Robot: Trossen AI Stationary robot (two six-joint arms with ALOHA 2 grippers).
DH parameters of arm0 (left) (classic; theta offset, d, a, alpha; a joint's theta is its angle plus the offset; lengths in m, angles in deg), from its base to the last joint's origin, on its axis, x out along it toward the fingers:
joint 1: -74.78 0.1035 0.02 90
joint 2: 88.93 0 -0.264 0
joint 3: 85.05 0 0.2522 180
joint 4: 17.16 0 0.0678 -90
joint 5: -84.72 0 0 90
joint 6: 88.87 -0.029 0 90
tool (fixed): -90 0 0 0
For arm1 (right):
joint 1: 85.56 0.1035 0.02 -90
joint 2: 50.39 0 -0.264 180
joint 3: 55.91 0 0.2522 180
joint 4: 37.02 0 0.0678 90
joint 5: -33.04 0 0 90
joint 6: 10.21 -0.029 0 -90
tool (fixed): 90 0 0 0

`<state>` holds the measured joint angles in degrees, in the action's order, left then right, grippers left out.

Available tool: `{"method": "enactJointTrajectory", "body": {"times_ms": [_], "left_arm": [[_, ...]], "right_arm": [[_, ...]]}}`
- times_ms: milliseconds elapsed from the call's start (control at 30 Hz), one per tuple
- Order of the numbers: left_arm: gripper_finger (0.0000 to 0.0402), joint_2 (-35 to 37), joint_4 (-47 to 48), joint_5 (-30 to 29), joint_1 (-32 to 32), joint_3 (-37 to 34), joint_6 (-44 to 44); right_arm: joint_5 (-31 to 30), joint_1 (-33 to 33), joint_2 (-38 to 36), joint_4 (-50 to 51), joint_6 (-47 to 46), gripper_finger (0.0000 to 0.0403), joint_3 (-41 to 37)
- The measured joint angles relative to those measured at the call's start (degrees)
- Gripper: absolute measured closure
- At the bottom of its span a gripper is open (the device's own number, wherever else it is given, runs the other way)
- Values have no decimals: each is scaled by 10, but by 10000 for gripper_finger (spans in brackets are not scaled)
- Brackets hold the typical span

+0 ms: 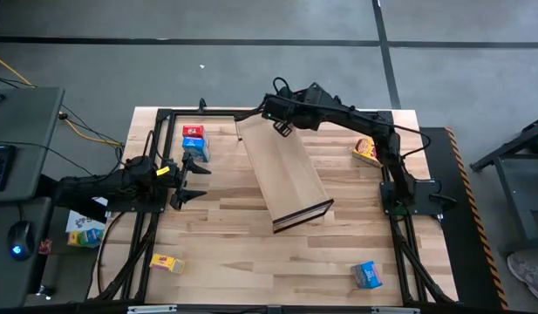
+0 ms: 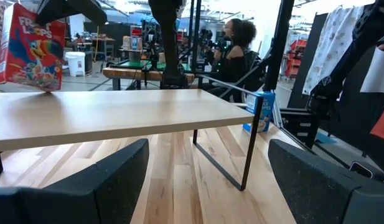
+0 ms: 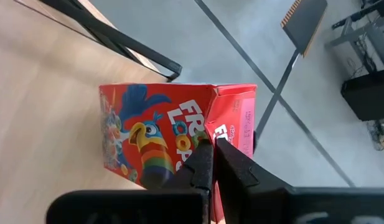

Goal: Stack cereal on shelf
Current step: Put the right red cereal box on the shelf

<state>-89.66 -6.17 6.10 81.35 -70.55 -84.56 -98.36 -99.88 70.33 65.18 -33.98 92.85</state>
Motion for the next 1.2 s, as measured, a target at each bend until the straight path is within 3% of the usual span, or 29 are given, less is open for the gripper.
{"method": "enactJointTrajectory", "body": {"times_ms": [733, 1200], "left_arm": [[80, 0, 0, 0, 0, 0, 0], [80, 0, 0, 0, 0, 0, 0]], "right_arm": [[44, 2, 0, -63, 24, 398, 0], [79, 11, 1, -129, 62, 244, -1]]}}
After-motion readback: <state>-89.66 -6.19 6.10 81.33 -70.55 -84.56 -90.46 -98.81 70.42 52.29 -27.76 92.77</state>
